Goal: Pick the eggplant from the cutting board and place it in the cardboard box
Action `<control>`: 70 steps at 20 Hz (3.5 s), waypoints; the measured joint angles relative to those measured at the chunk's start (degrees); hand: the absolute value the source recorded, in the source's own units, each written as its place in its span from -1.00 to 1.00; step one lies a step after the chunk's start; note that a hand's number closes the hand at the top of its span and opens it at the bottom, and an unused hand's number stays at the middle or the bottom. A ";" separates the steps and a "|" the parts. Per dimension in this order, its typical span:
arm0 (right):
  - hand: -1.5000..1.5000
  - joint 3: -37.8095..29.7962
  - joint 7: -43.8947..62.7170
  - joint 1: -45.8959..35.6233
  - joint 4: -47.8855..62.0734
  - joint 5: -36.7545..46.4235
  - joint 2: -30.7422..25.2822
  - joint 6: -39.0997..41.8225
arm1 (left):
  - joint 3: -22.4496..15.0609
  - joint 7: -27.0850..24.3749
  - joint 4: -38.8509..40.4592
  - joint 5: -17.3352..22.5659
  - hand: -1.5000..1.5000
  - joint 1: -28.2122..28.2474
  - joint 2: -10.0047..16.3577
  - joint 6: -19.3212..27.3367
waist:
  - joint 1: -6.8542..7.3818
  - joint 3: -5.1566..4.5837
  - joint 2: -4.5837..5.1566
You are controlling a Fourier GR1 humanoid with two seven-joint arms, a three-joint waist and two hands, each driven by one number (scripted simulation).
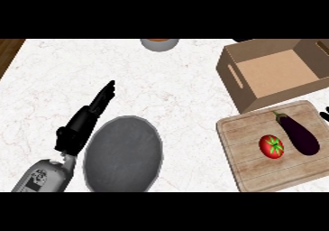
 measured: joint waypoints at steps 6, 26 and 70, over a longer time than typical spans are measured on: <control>-1.00 1.34 8.85 -5.01 -1.15 -2.52 3.62 8.93 | 0.92 1.15 0.76 -1.50 0.00 -1.46 -1.79 -1.26 | 0.85 0.07 0.22; -1.00 3.77 3.85 -17.84 21.16 14.51 21.16 12.40 | 7.08 2.28 0.77 -6.96 0.00 -0.80 -6.82 -7.37 | 1.06 0.16 0.28; 1.00 -1.92 -12.17 -22.59 42.99 39.47 31.14 6.73 | 14.66 2.66 -1.64 -14.60 0.00 2.17 -14.03 -15.49 | 1.02 -0.85 -0.35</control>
